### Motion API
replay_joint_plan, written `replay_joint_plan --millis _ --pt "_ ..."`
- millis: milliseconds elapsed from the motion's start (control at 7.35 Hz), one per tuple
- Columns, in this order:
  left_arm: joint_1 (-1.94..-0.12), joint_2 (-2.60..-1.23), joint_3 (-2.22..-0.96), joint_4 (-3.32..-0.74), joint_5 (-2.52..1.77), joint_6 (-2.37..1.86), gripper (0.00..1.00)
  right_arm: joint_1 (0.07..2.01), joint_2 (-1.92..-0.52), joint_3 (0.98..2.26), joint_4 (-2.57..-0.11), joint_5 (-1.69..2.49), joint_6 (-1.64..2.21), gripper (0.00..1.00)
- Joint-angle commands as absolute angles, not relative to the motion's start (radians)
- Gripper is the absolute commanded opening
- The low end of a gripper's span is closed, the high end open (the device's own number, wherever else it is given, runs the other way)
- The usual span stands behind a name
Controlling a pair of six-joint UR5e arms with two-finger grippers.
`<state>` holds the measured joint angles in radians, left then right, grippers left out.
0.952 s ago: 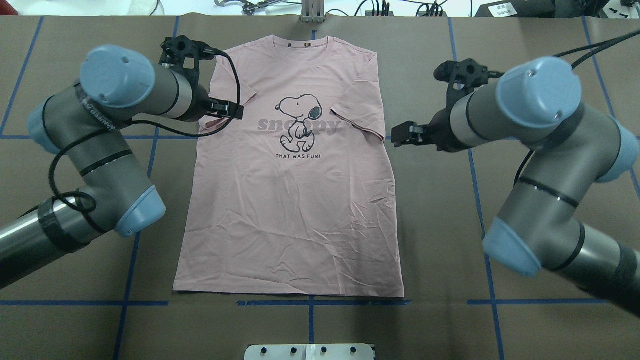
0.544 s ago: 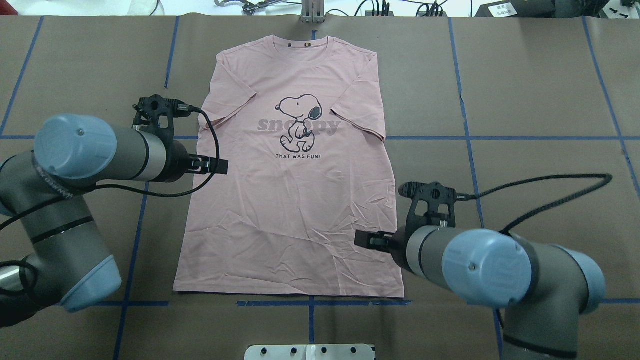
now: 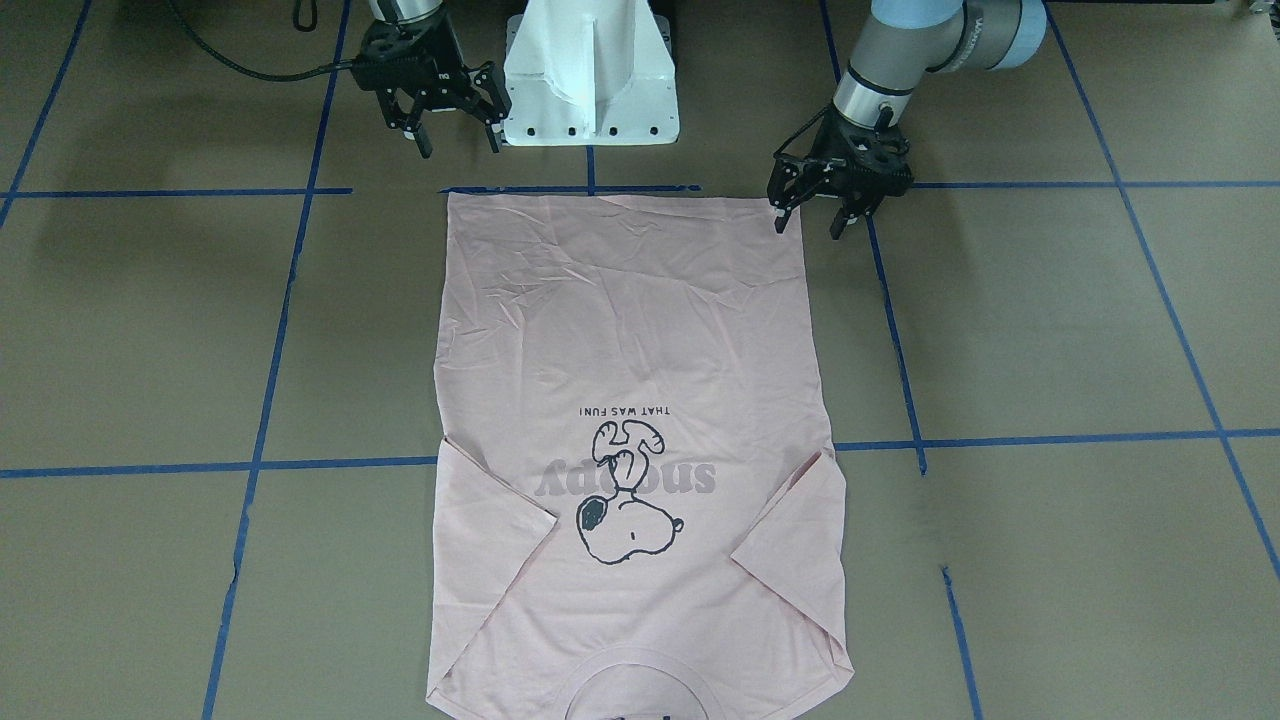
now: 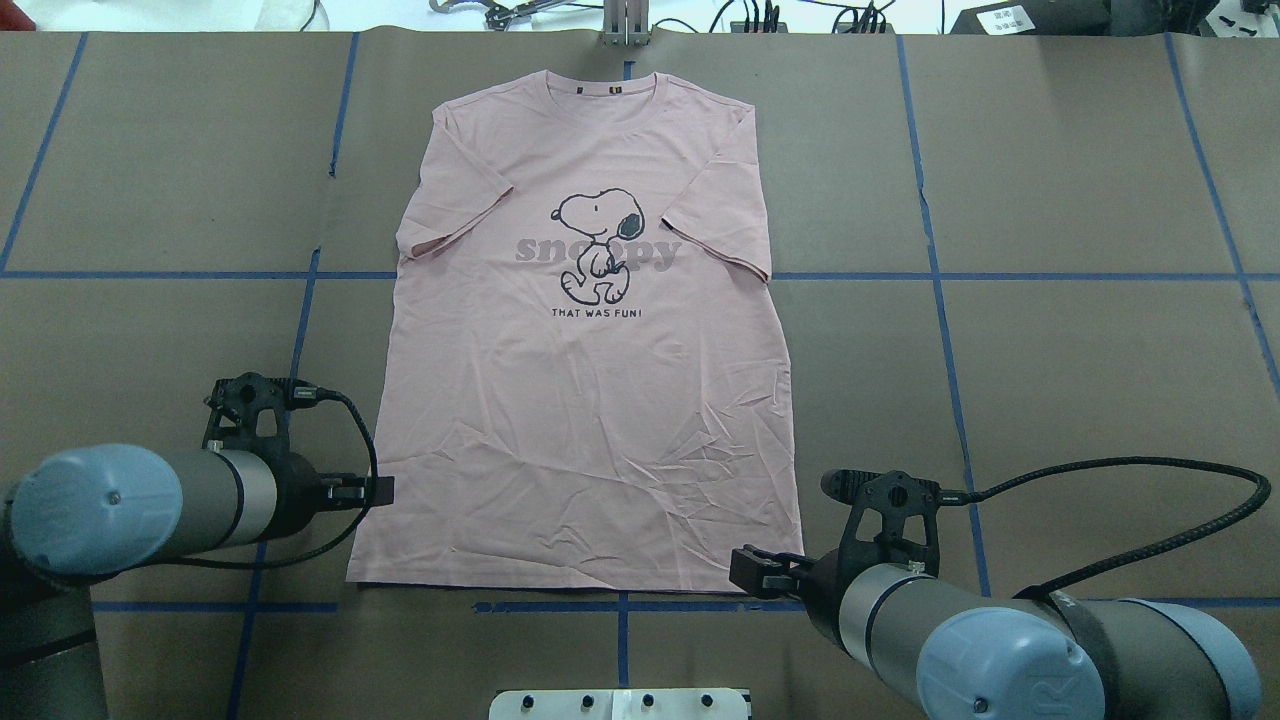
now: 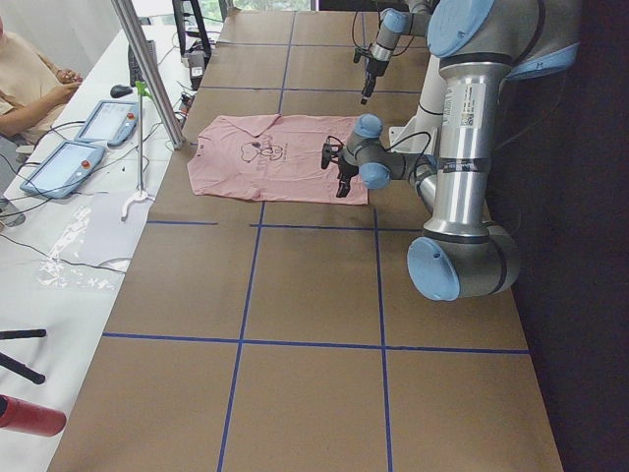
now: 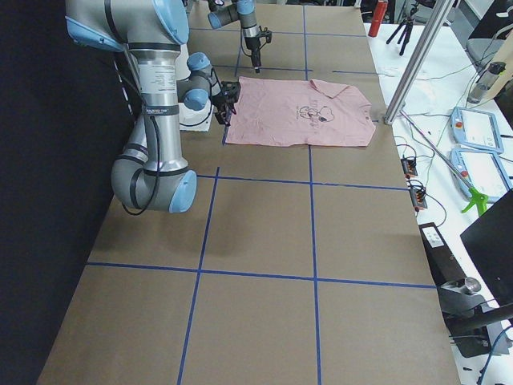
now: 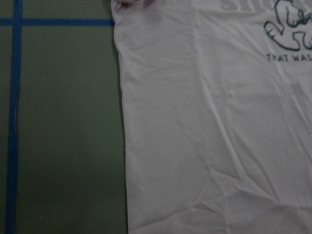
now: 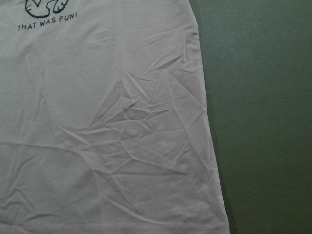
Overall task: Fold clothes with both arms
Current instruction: 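Lower both grippers to the shirt's hem corners nearest the robot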
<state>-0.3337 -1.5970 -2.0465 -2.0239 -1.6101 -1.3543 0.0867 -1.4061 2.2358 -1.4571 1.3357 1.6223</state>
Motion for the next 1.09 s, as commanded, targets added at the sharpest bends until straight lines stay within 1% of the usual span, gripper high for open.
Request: replay_joint_plan --millis 0,136,272,408,544,816,952 --pt "-0.236 -1.565 -2.046 -2.028 -1.551 -1.442 0.72 0.084 -1.414 2.24 -1.457 1.333 1.626 0.99" --pt "-0.218 -1.565 -2.046 -2.028 -1.549 -1.451 0.67 0.084 -1.414 2.24 -1.457 1.333 1.626 0.99" --pt "-0.206 -1.565 -2.046 -2.028 -1.549 -1.471 0.59 0.084 -1.414 2.24 -1.457 1.332 1.626 1.0" --pt "-0.192 -1.568 -2.045 -2.028 -1.549 -1.489 0.42 0.084 -1.414 2.24 -1.457 1.331 1.626 1.0" --pt "-0.192 -1.568 -2.045 -2.028 -1.549 -1.489 0.34 0.084 -1.414 2.24 -1.457 1.331 1.626 1.0" --pt "-0.193 -1.565 -2.045 -2.026 -1.549 -1.489 0.35 0.086 -1.414 2.243 -1.457 1.331 1.626 1.0" --pt "-0.193 -1.563 -2.045 -2.026 -1.549 -1.489 0.38 0.086 -1.414 2.243 -1.457 1.331 1.626 1.0"
